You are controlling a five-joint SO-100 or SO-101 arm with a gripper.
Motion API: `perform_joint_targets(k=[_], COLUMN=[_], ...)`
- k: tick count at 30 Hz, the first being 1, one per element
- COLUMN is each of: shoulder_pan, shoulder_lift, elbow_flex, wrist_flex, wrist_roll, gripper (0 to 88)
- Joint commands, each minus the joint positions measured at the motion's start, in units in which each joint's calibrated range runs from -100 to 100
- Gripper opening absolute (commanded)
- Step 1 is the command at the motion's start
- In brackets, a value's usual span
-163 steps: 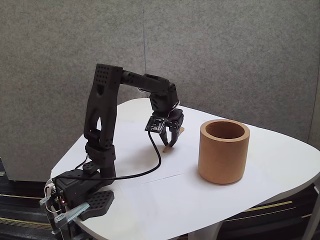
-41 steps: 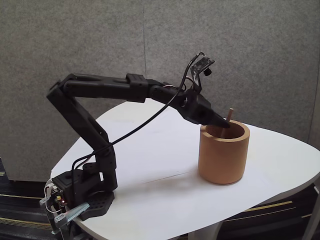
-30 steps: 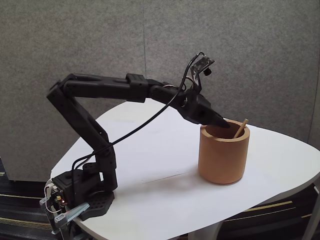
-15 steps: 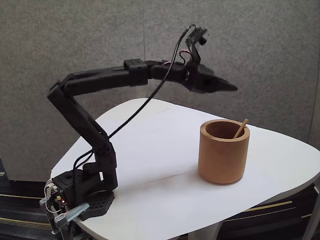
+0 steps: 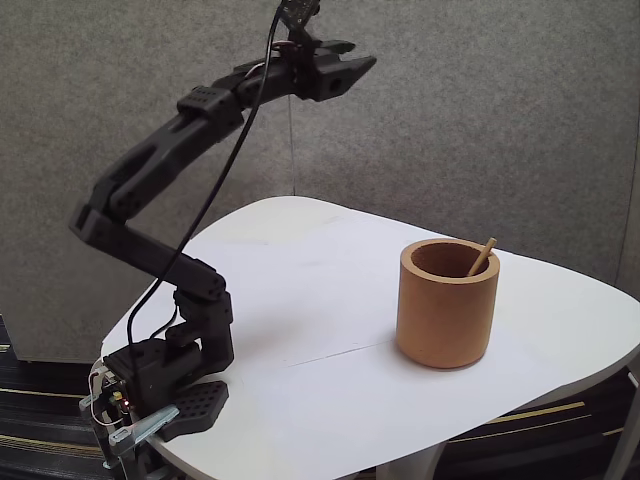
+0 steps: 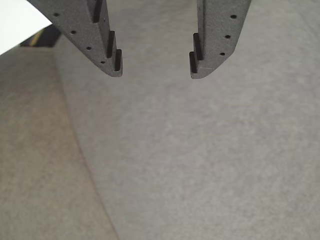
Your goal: Grab the pen and put it in the pen holder.
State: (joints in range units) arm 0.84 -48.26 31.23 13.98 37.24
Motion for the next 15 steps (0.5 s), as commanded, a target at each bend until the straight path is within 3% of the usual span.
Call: perform_joint_targets(k=[1, 10, 15], shoulder_pan=[-2.46, -2.31, -1.8], shoulder_lift=[-9.04, -30.35, -38.8], elbow_flex=[9.21, 41.06, 48.01], wrist_flex=[0.08, 1.69, 22.71], wrist_roll=[-7.42, -20.21, -28.58], gripper=[18.5, 18.4, 18.4])
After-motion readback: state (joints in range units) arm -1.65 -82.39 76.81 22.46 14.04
